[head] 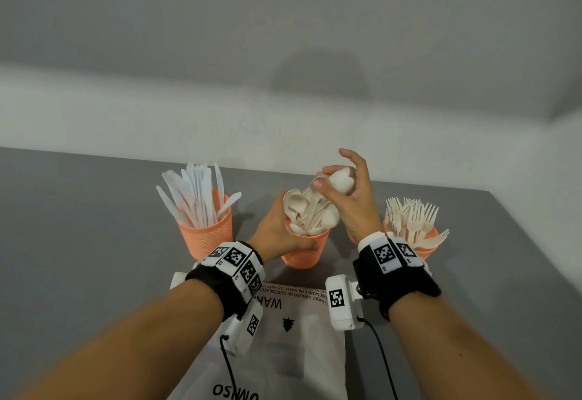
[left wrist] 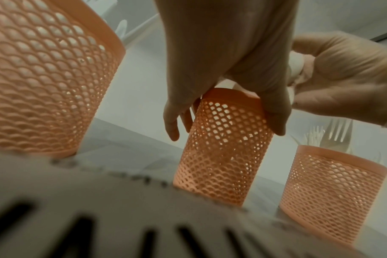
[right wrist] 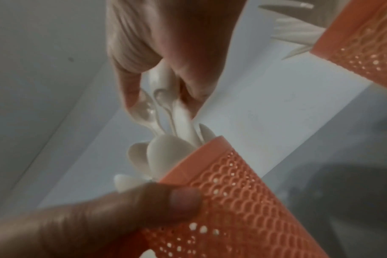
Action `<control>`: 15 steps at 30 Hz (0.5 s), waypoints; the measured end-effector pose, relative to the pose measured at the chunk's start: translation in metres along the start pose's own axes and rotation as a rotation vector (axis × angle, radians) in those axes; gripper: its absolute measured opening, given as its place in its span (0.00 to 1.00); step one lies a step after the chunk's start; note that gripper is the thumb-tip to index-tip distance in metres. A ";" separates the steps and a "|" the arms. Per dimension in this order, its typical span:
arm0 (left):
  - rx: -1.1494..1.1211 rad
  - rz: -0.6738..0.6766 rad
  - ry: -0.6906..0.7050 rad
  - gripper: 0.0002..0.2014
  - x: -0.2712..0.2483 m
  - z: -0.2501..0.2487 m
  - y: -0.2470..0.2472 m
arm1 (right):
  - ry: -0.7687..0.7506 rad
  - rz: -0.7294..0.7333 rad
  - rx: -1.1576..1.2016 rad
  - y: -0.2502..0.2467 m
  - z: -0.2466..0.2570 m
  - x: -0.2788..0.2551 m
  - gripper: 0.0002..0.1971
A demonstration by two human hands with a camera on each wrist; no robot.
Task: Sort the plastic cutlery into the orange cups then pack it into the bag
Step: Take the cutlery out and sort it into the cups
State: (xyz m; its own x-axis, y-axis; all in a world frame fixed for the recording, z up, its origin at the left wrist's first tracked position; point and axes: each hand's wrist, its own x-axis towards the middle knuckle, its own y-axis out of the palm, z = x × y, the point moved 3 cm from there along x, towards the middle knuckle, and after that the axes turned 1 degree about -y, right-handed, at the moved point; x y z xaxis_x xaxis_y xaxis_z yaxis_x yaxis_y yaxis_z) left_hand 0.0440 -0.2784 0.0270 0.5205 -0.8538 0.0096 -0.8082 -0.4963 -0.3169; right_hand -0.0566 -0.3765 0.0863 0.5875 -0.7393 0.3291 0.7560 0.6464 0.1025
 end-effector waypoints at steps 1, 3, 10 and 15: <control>0.002 0.002 0.002 0.44 0.000 0.000 0.001 | -0.038 -0.011 -0.059 0.000 0.001 0.000 0.25; 0.001 -0.004 0.005 0.43 0.001 0.001 0.002 | -0.077 0.022 -0.192 0.002 -0.002 0.000 0.13; -0.010 -0.001 0.014 0.44 0.001 0.001 0.004 | -0.145 0.198 -0.628 -0.001 -0.002 -0.006 0.11; -0.012 -0.001 0.017 0.46 0.000 0.002 0.004 | -0.226 0.308 -0.823 -0.002 0.011 -0.001 0.16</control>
State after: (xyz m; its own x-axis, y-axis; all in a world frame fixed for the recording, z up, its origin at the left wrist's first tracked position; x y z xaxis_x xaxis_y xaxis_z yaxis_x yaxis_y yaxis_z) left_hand 0.0410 -0.2802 0.0236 0.5163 -0.8560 0.0262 -0.8112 -0.4986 -0.3056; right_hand -0.0622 -0.3747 0.0960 0.7931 -0.4447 0.4163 0.5928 0.4061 -0.6955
